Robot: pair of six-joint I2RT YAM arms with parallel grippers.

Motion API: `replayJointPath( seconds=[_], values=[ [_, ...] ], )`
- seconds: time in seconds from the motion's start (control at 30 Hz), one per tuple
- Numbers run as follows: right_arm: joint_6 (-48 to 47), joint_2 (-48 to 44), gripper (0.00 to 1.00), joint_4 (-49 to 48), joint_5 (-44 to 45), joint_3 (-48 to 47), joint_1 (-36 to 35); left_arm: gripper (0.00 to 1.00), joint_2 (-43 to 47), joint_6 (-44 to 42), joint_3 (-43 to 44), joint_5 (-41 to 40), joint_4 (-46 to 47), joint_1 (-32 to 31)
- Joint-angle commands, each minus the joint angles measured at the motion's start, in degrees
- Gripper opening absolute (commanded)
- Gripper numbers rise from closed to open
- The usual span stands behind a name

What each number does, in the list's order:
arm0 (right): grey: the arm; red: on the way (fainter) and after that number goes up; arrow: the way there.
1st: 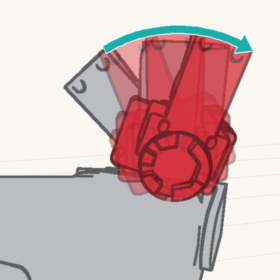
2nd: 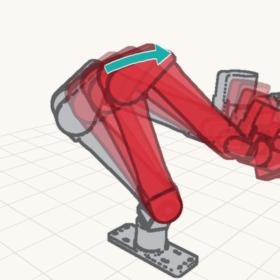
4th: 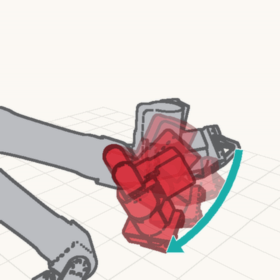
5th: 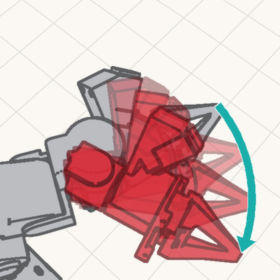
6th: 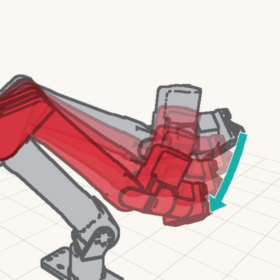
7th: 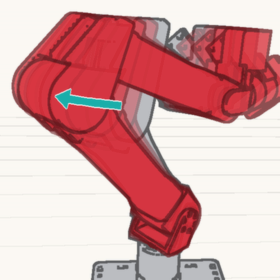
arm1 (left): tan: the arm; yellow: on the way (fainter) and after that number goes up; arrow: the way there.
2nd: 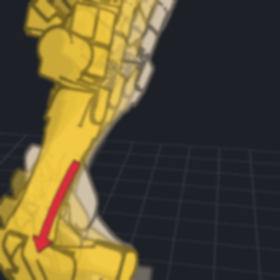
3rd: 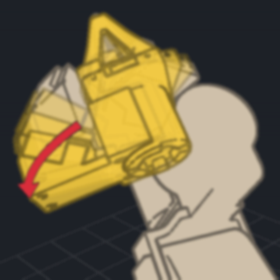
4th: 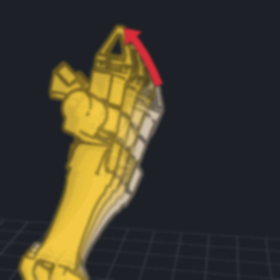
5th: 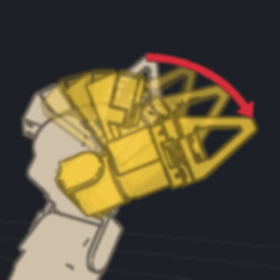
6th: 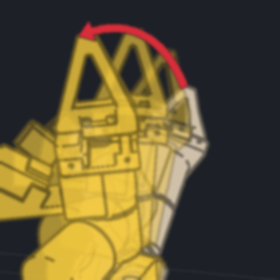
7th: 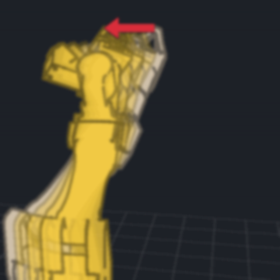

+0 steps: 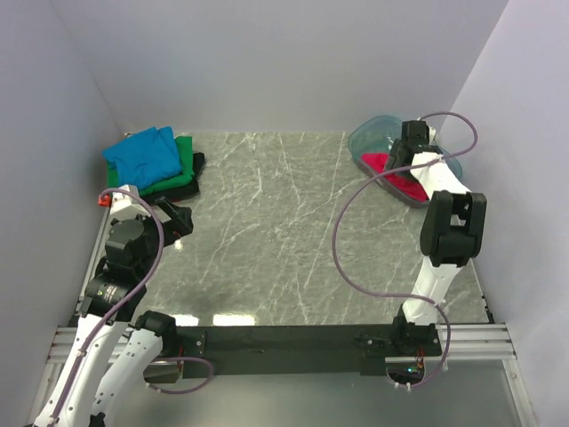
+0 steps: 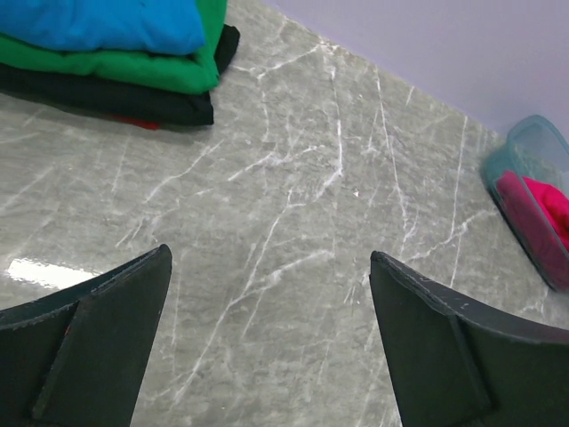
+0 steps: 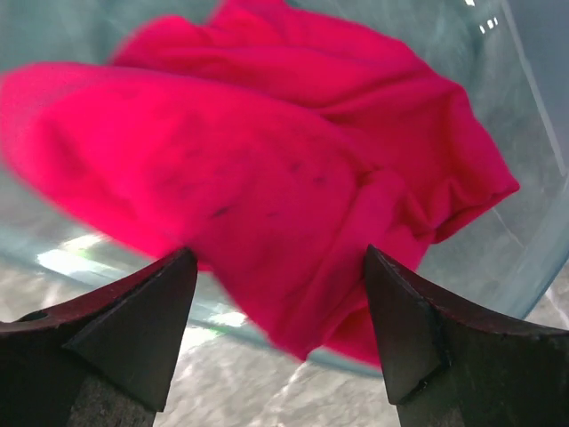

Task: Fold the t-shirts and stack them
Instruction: Grab the tshirt from the pile

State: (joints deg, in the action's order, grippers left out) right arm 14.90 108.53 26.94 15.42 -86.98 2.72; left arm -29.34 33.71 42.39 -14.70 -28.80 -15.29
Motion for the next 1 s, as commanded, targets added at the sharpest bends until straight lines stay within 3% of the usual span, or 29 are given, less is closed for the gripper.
replayJointPath(
  seconds=[0.0,0.13,0.2,0.23,0.27,0.33,0.37,0.63,0.77,0.9,0.97],
  values=[
    [-0.2,1.5,0.82,2.2,1.6,-5.4,1.1,0.99,0.3,-1.5,2.5,-2.8,-1.3,0.0],
    [0.4,4.8,0.82,3.4,-1.1,-6.5,2.4,0.99,-0.3,-1.5,2.3,-2.1,-0.8,0.0],
    [0.7,5.6,0.75,2.9,-2.3,-6.1,2.9,0.99,-0.9,-1.5,2.5,-2.1,-0.7,0.0],
    [0.7,5.7,0.68,2.5,-2.7,-5.7,3.1,0.99,-1.2,-1.5,2.5,-2.2,-0.8,0.0],
    [1.1,5.7,0.49,1.9,-2.7,-5.0,3.3,0.99,-1.6,-1.4,2.7,-2.6,-0.9,0.0],
    [1.2,5.0,0.30,1.5,-2.4,-4.8,3.5,0.99,-1.9,-1.4,2.7,-3.1,-1.1,0.0],
    [1.5,3.4,0.02,0.8,-2.2,-4.7,3.5,0.99,-2.1,-1.3,2.7,-3.3,-1.1,0.0],
    [0.2,-16.4,0.00,-5.9,2.5,0.0,-0.2,0.99,-1.6,-1.1,2.1,-2.7,-1.1,0.0],
    [-2.6,-29.7,0.00,-8.3,1.4,0.7,-6.3,0.98,-1.3,-1.1,2.2,-2.4,-1.0,0.1],
    [-2.8,-37.2,0.00,-7.1,-5.8,-0.5,-12.0,0.99,-0.7,-1.0,2.0,-1.9,-0.6,0.1],
    [-1.0,-40.4,0.00,-6.8,-14.7,-0.5,-14.0,0.99,-0.3,-0.9,1.9,-1.6,-0.5,0.1]
  ],
)
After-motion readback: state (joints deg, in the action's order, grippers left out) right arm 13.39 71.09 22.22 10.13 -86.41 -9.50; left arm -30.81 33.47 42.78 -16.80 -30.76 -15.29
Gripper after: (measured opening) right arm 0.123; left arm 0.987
